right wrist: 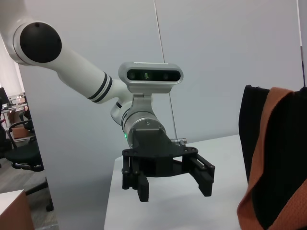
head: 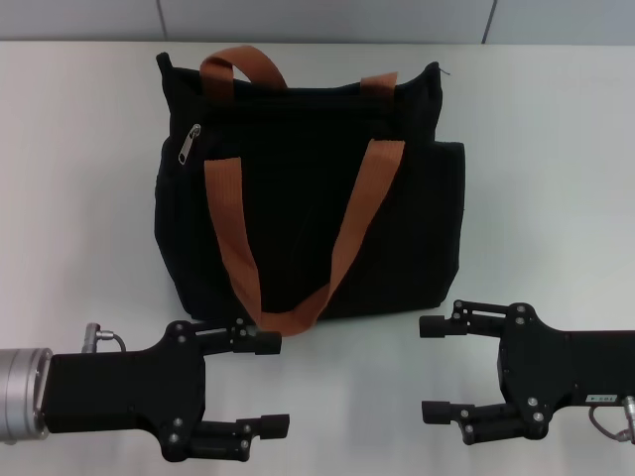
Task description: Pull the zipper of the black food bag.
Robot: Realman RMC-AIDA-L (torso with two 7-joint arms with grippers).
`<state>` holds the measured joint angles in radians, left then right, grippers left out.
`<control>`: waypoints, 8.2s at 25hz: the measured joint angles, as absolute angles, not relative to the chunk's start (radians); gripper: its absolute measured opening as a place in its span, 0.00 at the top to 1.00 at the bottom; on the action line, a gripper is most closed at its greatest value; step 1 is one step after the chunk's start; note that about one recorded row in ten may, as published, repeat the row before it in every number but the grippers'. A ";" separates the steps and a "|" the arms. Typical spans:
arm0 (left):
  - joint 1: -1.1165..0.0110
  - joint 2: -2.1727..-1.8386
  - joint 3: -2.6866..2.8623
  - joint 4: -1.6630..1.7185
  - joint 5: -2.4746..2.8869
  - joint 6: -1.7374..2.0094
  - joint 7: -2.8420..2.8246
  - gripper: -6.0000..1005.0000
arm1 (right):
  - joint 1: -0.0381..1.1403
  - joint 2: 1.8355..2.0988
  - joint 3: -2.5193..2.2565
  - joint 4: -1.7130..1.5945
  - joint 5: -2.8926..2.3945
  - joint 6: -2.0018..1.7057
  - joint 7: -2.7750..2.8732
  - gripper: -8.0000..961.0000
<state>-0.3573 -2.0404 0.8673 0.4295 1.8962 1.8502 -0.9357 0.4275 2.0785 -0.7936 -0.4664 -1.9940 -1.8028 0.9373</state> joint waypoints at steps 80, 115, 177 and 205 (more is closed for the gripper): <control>-0.435 -2.024 0.536 0.471 1.768 1.488 -0.736 0.39 | 0.435 2.079 -0.754 -0.466 -1.975 -1.794 0.966 0.16; -0.426 -2.055 0.476 0.494 1.754 1.616 -0.669 0.97 | 0.772 2.041 -0.790 -0.531 -1.694 -1.798 1.858 0.17; -0.434 -2.051 0.474 0.494 1.753 1.673 -0.683 0.97 | 1.095 2.070 -1.141 -0.656 -1.949 -1.400 2.316 0.53; -0.440 -2.051 0.472 0.494 1.742 1.675 -0.696 0.97 | 1.065 2.083 -1.180 -0.701 -1.916 -1.401 2.307 0.53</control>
